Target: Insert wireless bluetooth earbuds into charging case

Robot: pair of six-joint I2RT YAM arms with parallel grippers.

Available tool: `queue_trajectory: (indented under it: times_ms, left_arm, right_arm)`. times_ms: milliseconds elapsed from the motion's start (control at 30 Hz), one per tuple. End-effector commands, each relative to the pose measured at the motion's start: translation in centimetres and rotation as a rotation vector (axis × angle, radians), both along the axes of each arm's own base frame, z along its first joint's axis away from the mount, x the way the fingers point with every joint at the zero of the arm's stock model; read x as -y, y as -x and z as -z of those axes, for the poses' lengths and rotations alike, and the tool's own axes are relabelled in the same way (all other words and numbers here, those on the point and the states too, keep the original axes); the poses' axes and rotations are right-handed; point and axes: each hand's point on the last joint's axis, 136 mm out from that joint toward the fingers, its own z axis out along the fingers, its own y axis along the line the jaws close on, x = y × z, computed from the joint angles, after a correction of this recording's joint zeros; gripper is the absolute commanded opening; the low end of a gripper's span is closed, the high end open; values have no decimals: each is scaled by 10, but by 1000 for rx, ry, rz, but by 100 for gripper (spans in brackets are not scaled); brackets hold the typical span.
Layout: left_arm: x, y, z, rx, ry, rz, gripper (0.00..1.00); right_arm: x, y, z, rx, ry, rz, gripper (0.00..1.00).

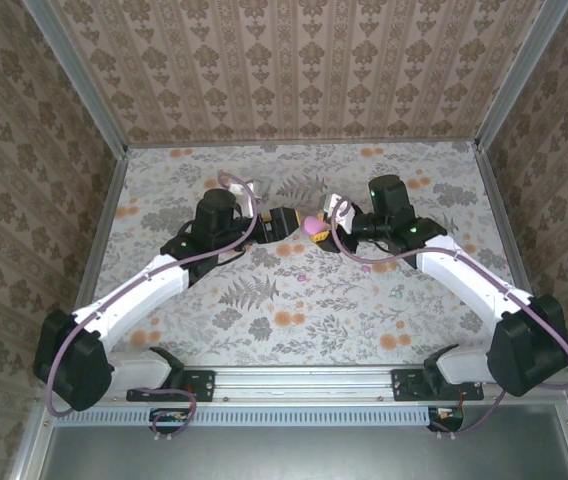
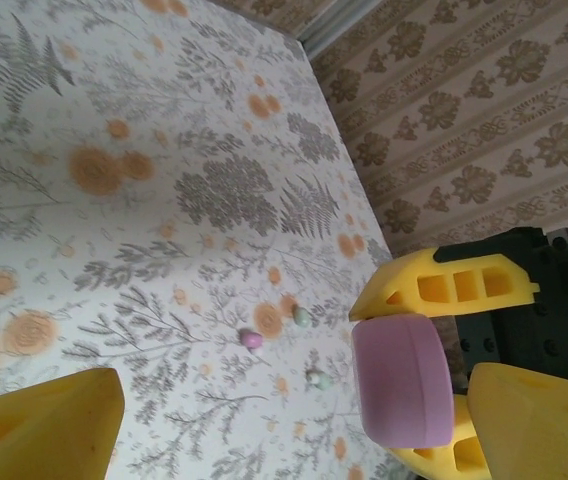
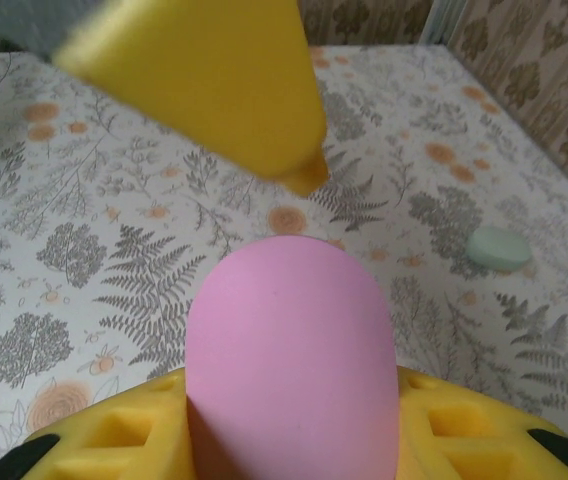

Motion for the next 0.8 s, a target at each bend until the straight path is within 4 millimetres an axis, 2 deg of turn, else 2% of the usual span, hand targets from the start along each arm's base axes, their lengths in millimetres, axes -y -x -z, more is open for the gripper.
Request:
queue_trajectory:
  times_ms: [0, 333, 767]
  left_arm:
    - [14, 1, -23, 9, 57, 30, 88]
    - [26, 4, -22, -10, 42, 72, 72]
    - [34, 8, -26, -9, 37, 100, 57]
  right_arm:
    - [-2, 0, -11, 51, -28, 17, 36]
    - [-3, -1, -17, 96, -32, 58, 37]
    - [-11, -3, -32, 133, -61, 74, 37]
